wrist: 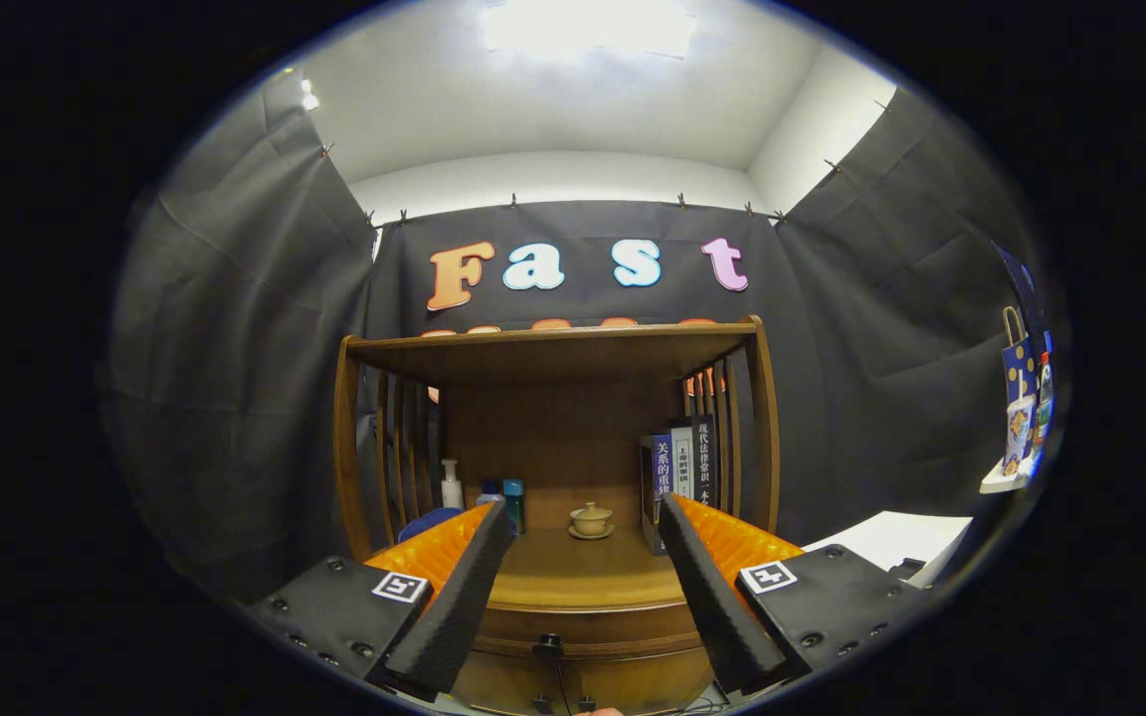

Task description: Pull open the drawer, take out the items inside it, and place them on the countertop above the cabinet.

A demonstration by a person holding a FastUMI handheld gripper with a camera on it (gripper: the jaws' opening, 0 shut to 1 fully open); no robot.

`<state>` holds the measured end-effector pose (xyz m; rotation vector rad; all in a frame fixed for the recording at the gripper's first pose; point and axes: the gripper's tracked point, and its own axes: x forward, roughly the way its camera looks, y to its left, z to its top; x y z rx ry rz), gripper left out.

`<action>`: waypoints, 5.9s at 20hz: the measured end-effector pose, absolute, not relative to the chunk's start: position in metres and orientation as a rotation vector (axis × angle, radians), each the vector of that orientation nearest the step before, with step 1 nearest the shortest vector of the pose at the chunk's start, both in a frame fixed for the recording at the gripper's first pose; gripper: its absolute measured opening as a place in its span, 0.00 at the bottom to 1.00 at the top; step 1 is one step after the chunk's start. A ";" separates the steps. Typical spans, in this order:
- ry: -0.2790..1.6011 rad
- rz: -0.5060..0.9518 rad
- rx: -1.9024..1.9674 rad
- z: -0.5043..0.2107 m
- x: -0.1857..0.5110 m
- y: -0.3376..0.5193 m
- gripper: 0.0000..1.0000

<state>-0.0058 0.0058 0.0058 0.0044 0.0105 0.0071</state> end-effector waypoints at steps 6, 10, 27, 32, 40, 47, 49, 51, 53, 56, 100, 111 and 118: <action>0.014 0.005 0.007 0.005 -0.009 0.006 0.98; 0.014 0.005 0.007 0.004 -0.010 0.005 0.98; 0.014 0.005 0.008 0.005 -0.012 0.006 0.98; 0.012 0.004 0.008 0.006 -0.012 0.007 0.98; 0.012 0.003 0.008 0.007 -0.014 0.007 0.98; 0.013 0.005 0.007 0.006 -0.013 0.007 0.98; 0.014 0.006 0.007 0.007 -0.011 0.008 0.98; 0.015 0.006 0.008 0.006 -0.013 0.007 0.98; 0.015 0.007 0.008 0.006 -0.011 0.008 0.98; 0.012 0.016 0.015 0.004 -0.005 0.012 0.98; 0.393 0.043 0.099 -0.312 0.088 0.030 0.75; 0.466 0.045 0.103 -0.341 0.083 0.042 0.50; 0.483 0.050 0.073 -0.338 0.065 0.041 0.40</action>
